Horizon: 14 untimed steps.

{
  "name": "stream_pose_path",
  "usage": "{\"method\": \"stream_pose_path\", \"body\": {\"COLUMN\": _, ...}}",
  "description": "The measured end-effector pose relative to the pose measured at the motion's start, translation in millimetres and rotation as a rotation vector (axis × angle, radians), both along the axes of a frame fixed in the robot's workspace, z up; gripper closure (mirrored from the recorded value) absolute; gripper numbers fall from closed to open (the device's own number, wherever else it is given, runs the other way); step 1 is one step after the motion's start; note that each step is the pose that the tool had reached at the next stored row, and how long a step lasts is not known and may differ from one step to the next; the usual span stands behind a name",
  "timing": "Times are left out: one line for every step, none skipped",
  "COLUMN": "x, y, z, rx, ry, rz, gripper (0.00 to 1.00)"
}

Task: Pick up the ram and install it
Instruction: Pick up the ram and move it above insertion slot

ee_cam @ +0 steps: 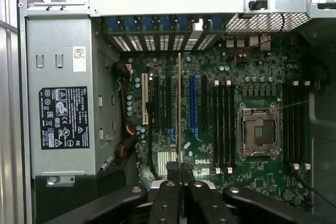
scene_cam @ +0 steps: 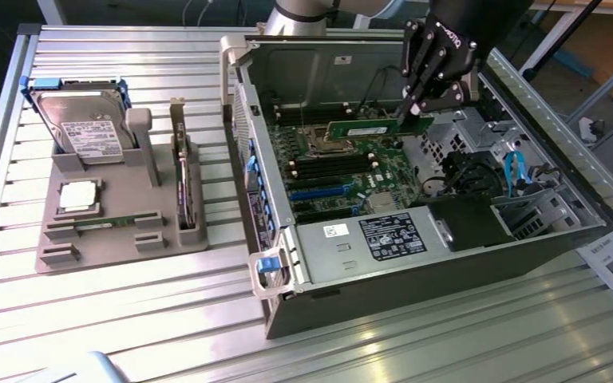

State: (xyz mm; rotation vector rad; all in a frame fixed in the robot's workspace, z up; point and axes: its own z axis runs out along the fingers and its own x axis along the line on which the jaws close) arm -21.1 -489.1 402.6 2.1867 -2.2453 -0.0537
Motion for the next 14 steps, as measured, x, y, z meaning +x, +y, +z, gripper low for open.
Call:
{"method": "stream_pose_path", "body": {"x": 0.0, "y": 0.0, "z": 0.0, "rx": -0.0001, "ry": 0.0000, "rz": 0.000, "gripper": 0.88}}
{"method": "stream_pose_path", "body": {"x": 0.0, "y": 0.0, "z": 0.0, "rx": 0.0000, "ry": 0.0000, "rz": 0.000, "gripper": 0.88}}
{"method": "stream_pose_path", "body": {"x": 0.0, "y": 0.0, "z": 0.0, "rx": -0.0001, "ry": 0.0000, "rz": 0.000, "gripper": 0.88}}
{"method": "stream_pose_path", "body": {"x": 0.1, "y": 0.0, "z": 0.0, "rx": 0.0000, "ry": 0.0000, "rz": 0.000, "gripper": 0.88}}
{"method": "stream_pose_path", "body": {"x": 0.1, "y": 0.0, "z": 0.0, "rx": 0.0000, "ry": 0.0000, "rz": 0.000, "gripper": 0.88}}
{"method": "stream_pose_path", "body": {"x": 0.2, "y": 0.4, "z": 0.0, "rx": 0.0000, "ry": 0.0000, "rz": 0.000, "gripper": 0.88}}
{"method": "stream_pose_path", "body": {"x": 0.2, "y": 1.2, "z": -0.1, "rx": 0.0000, "ry": 0.0000, "rz": 0.000, "gripper": 0.88}}
{"method": "stream_pose_path", "body": {"x": 0.1, "y": 2.0, "z": -0.2, "rx": -0.0001, "ry": 0.0000, "rz": 0.000, "gripper": 0.88}}
{"method": "stream_pose_path", "body": {"x": 0.1, "y": 3.0, "z": -0.4, "rx": 0.0001, "ry": 0.0000, "rz": 0.000, "gripper": 0.88}}
{"method": "stream_pose_path", "body": {"x": 0.1, "y": 4.2, "z": -0.6, "rx": 0.0001, "ry": 0.0000, "rz": 0.000, "gripper": 0.88}}
{"method": "stream_pose_path", "body": {"x": 0.1, "y": 5.6, "z": -0.8, "rx": 0.0000, "ry": 0.0000, "rz": 0.000, "gripper": 0.88}}
{"method": "stream_pose_path", "body": {"x": 0.1, "y": 7.1, "z": -1.0, "rx": 0.0002, "ry": -0.0001, "rz": 0.000, "gripper": 0.88}}
{"method": "stream_pose_path", "body": {"x": 0.1, "y": 9.7, "z": -1.3, "rx": 0.0006, "ry": -0.0001, "rz": 0.000, "gripper": 0.88}}
{"method": "stream_pose_path", "body": {"x": 0.1, "y": 11.6, "z": -1.5, "rx": 0.0011, "ry": -0.0003, "rz": 0.000, "gripper": 0.88}}
